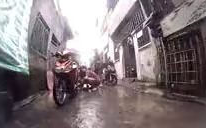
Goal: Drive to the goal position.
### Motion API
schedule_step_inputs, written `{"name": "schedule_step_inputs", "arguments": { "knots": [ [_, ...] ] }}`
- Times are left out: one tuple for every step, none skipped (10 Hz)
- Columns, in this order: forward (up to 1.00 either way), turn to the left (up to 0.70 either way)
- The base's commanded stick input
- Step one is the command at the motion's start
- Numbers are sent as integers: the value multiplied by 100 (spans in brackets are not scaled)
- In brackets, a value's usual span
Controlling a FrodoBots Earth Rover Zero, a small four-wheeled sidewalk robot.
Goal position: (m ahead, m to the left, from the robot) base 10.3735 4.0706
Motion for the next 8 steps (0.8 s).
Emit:
{"name": "schedule_step_inputs", "arguments": {
  "knots": [
    [0, 0],
    [0, 0],
    [0, 0],
    [0, 0],
    [0, 0],
    [0, 0],
    [0, -98],
    [0, -99]
  ]
}}
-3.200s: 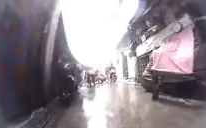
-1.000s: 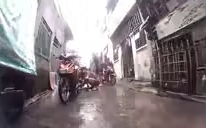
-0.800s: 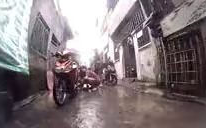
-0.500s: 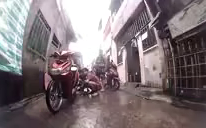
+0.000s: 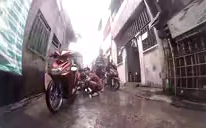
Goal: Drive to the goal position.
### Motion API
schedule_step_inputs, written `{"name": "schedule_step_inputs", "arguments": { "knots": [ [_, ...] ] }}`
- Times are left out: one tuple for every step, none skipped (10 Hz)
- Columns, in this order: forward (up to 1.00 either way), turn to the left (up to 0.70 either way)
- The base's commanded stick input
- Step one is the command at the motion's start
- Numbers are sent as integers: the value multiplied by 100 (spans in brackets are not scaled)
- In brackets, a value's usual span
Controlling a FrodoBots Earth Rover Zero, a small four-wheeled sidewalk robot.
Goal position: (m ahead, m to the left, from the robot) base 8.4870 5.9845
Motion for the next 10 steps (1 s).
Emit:
{"name": "schedule_step_inputs", "arguments": {
  "knots": [
    [0, -99],
    [0, -99],
    [0, -99],
    [0, -99],
    [0, 0],
    [0, 0],
    [0, 0],
    [0, 0],
    [0, 0],
    [86, 0]
  ]
}}
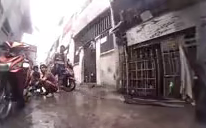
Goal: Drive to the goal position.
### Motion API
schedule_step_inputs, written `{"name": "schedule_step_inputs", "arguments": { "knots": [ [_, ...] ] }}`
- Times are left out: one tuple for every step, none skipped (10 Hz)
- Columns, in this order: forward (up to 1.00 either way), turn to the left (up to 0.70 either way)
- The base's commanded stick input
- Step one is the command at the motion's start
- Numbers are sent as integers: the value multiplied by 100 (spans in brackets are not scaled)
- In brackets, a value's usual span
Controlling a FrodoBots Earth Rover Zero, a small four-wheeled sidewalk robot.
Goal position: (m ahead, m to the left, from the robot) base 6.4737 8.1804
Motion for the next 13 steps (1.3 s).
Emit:
{"name": "schedule_step_inputs", "arguments": {
  "knots": [
    [99, 0],
    [99, 0],
    [99, 0],
    [99, 0],
    [99, 0],
    [99, 0],
    [99, 0],
    [99, 0],
    [99, 0],
    [95, 0],
    [40, 48],
    [0, 90],
    [0, 100]
  ]
}}
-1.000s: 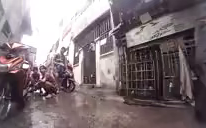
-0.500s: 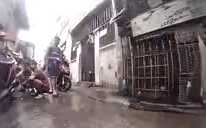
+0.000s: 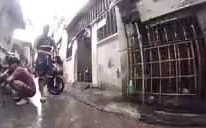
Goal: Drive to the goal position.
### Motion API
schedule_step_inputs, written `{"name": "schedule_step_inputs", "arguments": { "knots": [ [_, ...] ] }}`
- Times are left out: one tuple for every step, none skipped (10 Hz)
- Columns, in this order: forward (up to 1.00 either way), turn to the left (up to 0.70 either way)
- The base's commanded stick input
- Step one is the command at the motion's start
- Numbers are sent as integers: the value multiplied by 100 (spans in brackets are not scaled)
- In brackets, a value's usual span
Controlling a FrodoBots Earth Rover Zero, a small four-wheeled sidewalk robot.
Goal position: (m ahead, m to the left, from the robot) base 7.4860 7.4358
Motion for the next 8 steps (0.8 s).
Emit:
{"name": "schedule_step_inputs", "arguments": {
  "knots": [
    [0, 100],
    [0, 100],
    [0, 100],
    [0, 100],
    [0, 100],
    [0, 100],
    [0, 100],
    [0, 100]
  ]
}}
